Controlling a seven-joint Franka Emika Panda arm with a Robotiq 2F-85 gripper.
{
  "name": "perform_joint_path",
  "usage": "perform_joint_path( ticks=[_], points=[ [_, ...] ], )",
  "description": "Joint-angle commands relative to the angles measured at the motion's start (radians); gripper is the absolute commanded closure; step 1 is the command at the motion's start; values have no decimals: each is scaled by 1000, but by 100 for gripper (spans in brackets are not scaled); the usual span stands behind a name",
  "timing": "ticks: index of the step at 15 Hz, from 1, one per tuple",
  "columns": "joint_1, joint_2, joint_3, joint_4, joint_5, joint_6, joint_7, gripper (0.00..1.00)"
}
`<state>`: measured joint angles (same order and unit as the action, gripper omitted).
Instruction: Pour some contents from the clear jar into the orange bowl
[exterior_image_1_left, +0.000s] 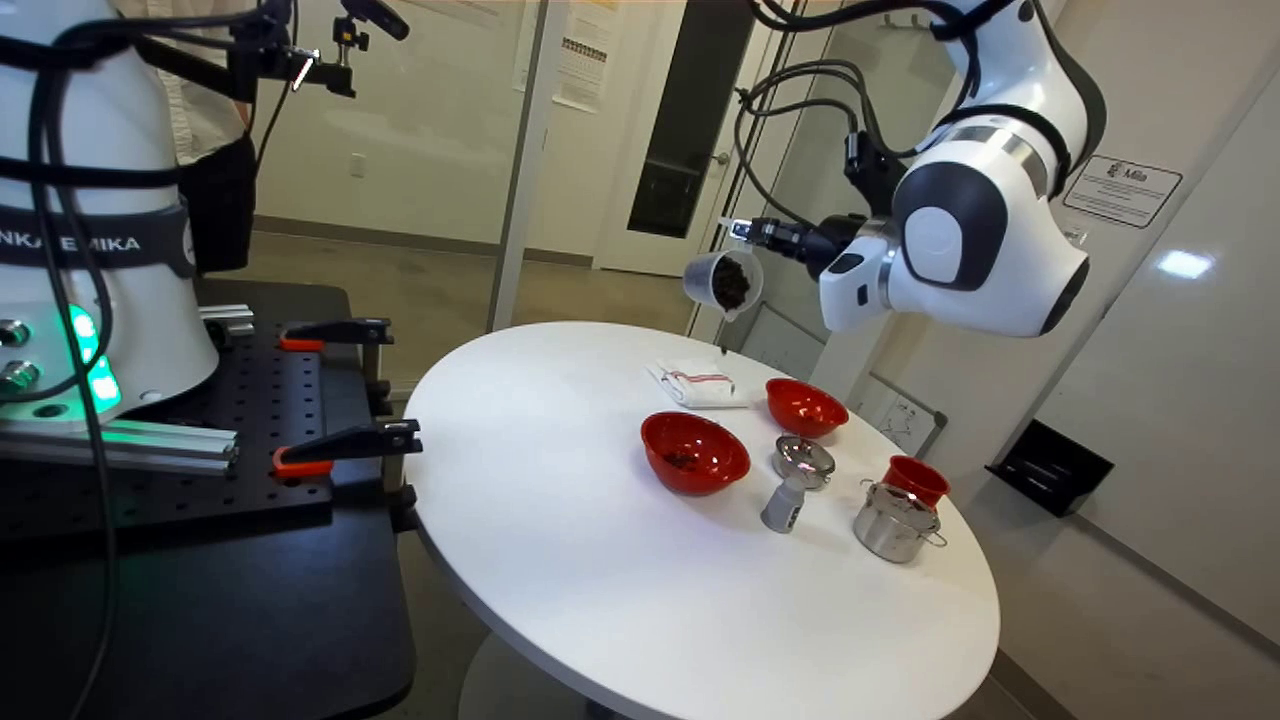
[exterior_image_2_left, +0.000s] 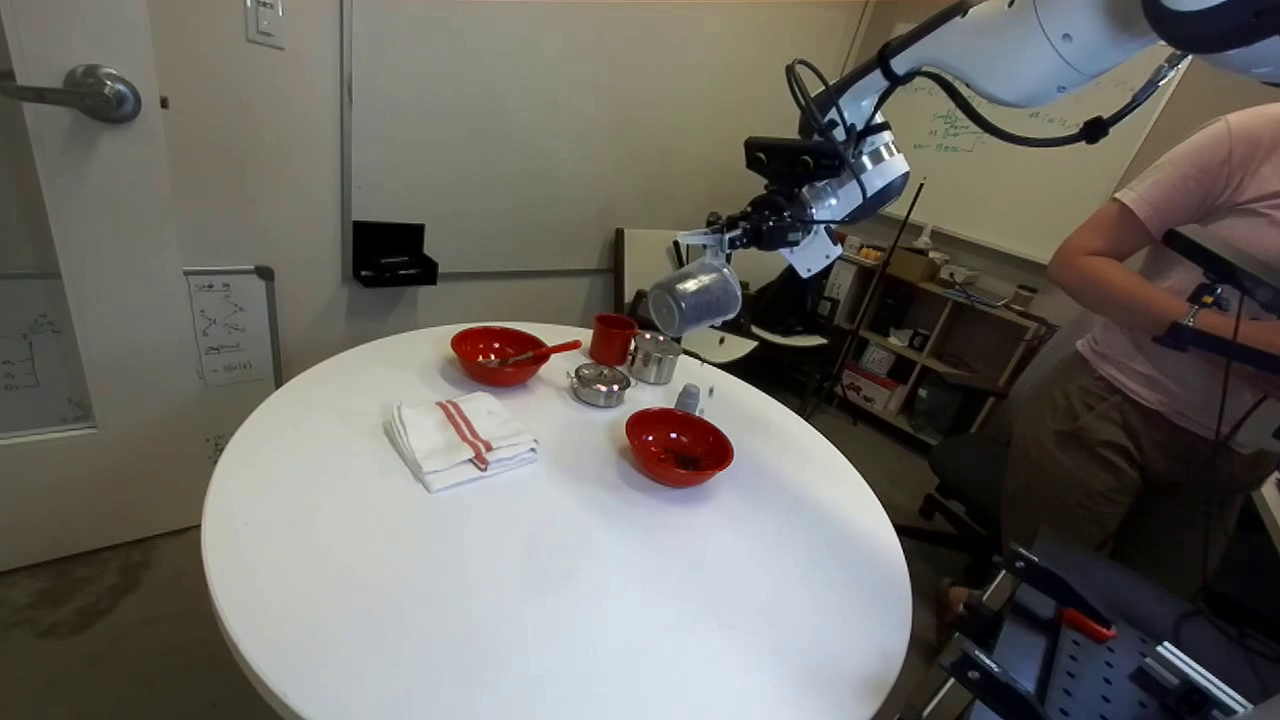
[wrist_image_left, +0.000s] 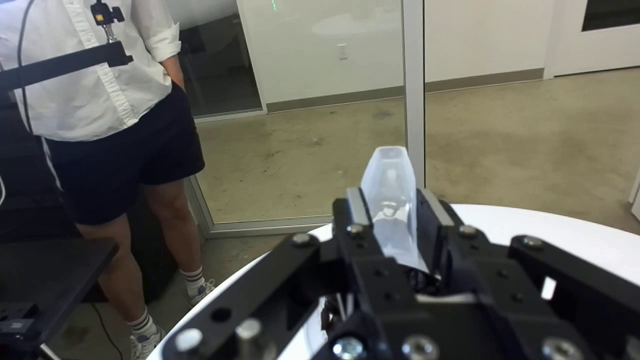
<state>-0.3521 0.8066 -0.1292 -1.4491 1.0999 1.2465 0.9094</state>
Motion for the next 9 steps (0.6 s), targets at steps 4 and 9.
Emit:
perform_joint_path(
  ticks=[4,9],
  points=[
    [82,-22,-54,-18,-17,116,37,93],
    [199,-54,-66,-51,-111,313,98,93]
  ],
)
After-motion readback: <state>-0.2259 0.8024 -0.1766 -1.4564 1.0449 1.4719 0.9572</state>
